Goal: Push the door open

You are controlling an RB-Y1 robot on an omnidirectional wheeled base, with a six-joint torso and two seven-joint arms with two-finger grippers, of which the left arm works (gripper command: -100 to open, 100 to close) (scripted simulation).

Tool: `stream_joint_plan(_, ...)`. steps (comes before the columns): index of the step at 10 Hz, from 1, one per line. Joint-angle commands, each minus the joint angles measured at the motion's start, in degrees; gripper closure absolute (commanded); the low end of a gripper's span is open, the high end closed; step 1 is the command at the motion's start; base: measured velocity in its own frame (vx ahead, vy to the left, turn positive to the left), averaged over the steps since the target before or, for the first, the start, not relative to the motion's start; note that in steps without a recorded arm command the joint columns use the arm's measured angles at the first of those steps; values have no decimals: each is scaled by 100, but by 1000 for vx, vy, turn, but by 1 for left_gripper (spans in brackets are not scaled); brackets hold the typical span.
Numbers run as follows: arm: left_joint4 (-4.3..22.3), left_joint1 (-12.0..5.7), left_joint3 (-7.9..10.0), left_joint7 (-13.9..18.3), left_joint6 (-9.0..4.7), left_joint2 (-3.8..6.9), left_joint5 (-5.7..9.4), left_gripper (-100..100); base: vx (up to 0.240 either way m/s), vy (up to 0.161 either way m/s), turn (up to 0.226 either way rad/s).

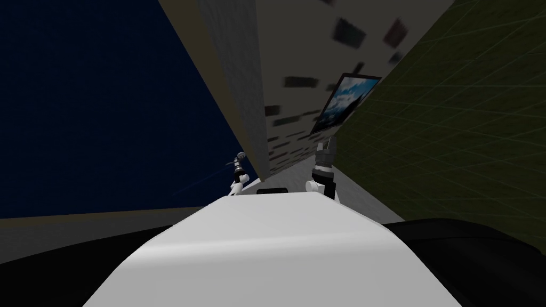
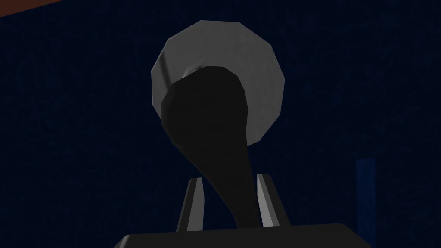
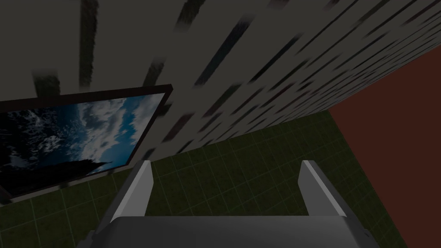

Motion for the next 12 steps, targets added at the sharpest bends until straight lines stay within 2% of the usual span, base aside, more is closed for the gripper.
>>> stream_joint_plan(1, 24, -130, 222, -111, -212, 126, 93, 100, 16, 81, -134)
stream_joint_plan(3, 24, -130, 222, -111, -212, 126, 93, 100, 19, 40, -39)
stream_joint_plan(4, 55, -172, 368, -203, -293, 130, 160, 100, 12, 29, -118)
stream_joint_plan(6, -18, -172, 368, -203, -284, 130, 160, 100, 12, 23, -32)
stream_joint_plan(7, 55, -172, 368, -203, -293, 130, 160, 100, 10, -1, 17)
stream_joint_plan(10, 55, -172, 368, -203, -293, 130, 160, 100, 3, 1, -8)
stream_joint_plan(11, 85, -214, 514, -295, -373, 134, 227, 100, 10, 39, -122)
stream_joint_plan(12, 85, -214, 514, -295, -373, 134, 227, 100, 4, 54, -90)
